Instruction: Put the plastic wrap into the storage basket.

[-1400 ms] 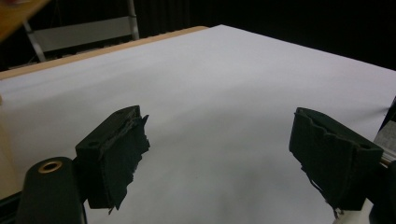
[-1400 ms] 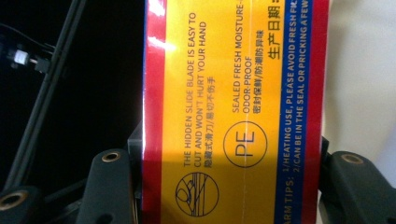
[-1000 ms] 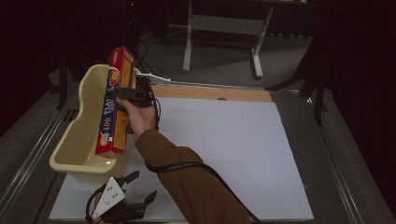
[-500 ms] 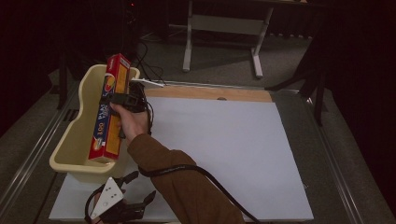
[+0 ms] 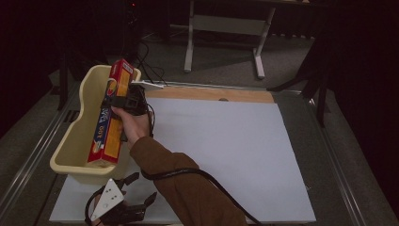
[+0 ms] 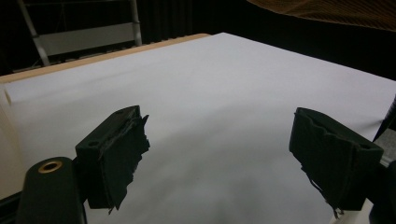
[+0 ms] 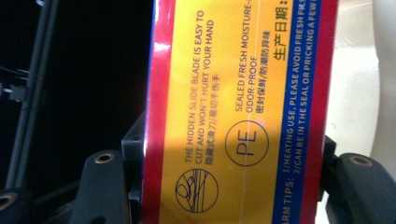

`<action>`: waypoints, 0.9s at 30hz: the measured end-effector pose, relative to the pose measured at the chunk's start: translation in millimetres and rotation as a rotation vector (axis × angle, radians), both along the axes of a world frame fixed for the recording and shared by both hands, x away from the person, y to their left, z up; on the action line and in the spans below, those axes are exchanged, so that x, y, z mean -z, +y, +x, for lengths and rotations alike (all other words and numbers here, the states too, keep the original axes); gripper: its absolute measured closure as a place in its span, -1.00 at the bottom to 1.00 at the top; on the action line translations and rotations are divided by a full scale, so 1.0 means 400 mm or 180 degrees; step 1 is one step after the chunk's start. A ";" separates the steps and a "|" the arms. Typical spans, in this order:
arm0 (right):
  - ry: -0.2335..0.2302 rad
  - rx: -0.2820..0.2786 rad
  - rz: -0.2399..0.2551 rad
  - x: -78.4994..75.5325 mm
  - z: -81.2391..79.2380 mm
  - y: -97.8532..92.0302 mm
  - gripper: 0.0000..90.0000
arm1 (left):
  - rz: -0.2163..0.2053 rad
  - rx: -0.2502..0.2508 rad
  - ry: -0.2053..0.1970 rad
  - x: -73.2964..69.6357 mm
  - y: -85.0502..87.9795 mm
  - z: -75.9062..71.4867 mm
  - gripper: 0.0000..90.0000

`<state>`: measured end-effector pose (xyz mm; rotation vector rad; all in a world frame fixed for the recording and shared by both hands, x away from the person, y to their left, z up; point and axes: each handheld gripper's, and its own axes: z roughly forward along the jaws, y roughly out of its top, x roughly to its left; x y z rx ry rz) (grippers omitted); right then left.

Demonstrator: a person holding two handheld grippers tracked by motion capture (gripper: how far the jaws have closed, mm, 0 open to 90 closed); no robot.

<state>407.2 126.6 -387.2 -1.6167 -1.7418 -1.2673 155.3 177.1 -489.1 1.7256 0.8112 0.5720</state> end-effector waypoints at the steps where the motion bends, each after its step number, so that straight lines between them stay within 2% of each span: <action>1: 0.0001 -0.0027 -0.0030 -0.001 0.000 0.000 -0.18 | 0.0001 0.0001 0.0000 0.000 0.000 0.000 -0.60; 5: -0.0029 -0.0060 -0.0156 -0.008 0.001 -0.002 -0.32 | 0.0000 -0.0001 0.0004 0.000 0.000 0.000 -0.60; 7: -0.0130 -0.0063 -0.0040 -0.021 -0.001 -0.011 -0.30 | -0.0004 0.0001 -0.0001 0.000 0.000 0.000 -0.60; 9: -0.0214 -0.0110 -0.0038 -0.043 -0.007 -0.013 -0.29 | 0.0003 0.0001 0.0005 0.001 -0.001 0.001 -0.60; 13: -0.0319 -0.0165 -0.0154 -0.063 -0.016 -0.020 -0.26 | 0.0009 0.0005 0.0005 0.001 -0.002 0.001 -0.60; 17: -0.0365 -0.0239 -0.0279 -0.058 -0.015 -0.037 -0.22 | 0.0011 0.0007 0.0011 0.001 -0.003 0.002 -0.60; 20: -0.0461 -0.0318 -0.0391 -0.052 -0.012 -0.054 -0.19 | 0.0026 0.0008 0.0016 0.001 -0.002 0.004 -0.60; 23: -0.0719 -0.0374 -0.0627 -0.050 -0.016 -0.074 -0.17 | 0.0034 0.0009 0.0020 0.001 -0.003 0.004 -0.60; 27: -0.0989 -0.0430 -0.0876 -0.049 -0.022 -0.103 -0.16 | 0.0033 0.0006 0.0017 0.001 -0.005 0.005 -0.60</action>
